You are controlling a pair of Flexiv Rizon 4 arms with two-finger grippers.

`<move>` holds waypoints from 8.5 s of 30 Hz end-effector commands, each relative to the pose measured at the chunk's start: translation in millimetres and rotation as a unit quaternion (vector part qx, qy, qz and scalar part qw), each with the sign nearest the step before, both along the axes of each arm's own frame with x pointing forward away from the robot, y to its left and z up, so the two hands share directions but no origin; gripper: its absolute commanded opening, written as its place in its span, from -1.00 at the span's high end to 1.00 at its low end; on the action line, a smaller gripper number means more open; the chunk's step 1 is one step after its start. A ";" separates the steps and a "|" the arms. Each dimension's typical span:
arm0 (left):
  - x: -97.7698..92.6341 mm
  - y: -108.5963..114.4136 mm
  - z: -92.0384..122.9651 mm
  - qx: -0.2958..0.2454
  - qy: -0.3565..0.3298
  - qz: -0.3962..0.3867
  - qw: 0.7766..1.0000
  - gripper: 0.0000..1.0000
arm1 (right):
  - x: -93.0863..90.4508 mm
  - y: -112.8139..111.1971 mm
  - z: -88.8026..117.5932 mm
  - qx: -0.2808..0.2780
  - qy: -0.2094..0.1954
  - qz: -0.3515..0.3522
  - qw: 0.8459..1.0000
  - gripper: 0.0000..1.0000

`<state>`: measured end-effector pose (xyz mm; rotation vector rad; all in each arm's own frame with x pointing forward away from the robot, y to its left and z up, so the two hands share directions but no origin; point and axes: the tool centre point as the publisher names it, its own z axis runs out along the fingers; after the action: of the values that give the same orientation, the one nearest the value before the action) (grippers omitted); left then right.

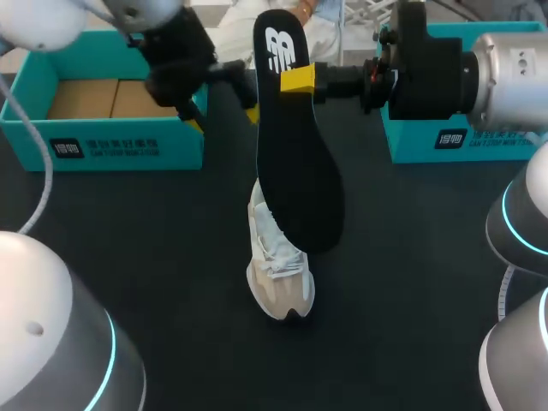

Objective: Take the shoe out of the shoebox, open the shoe tongue, remove and reinsert the insole, then place the shoe into the shoebox

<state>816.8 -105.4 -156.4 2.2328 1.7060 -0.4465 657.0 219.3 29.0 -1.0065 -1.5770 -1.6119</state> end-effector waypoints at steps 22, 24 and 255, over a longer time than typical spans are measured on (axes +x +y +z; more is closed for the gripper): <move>5.6 11.2 3.3 -0.098 0.035 -0.040 0.994 -1.00 | -0.3 3.3 0.4 -0.002 0.001 -0.002 1.000 1.00; 5.6 11.2 3.3 -0.098 0.035 -0.040 0.994 -1.00 | -0.3 3.3 0.4 -0.002 0.001 -0.002 1.000 1.00; -121.3 40.4 63.1 -0.440 0.406 0.280 0.750 1.00 | 75.6 -42.1 -127.9 -0.025 0.259 -0.017 0.965 -1.00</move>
<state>692.2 -66.1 -94.1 0.7792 1.7548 -1.7448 732.0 173.8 -98.4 -1.3532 -1.2470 -1.1979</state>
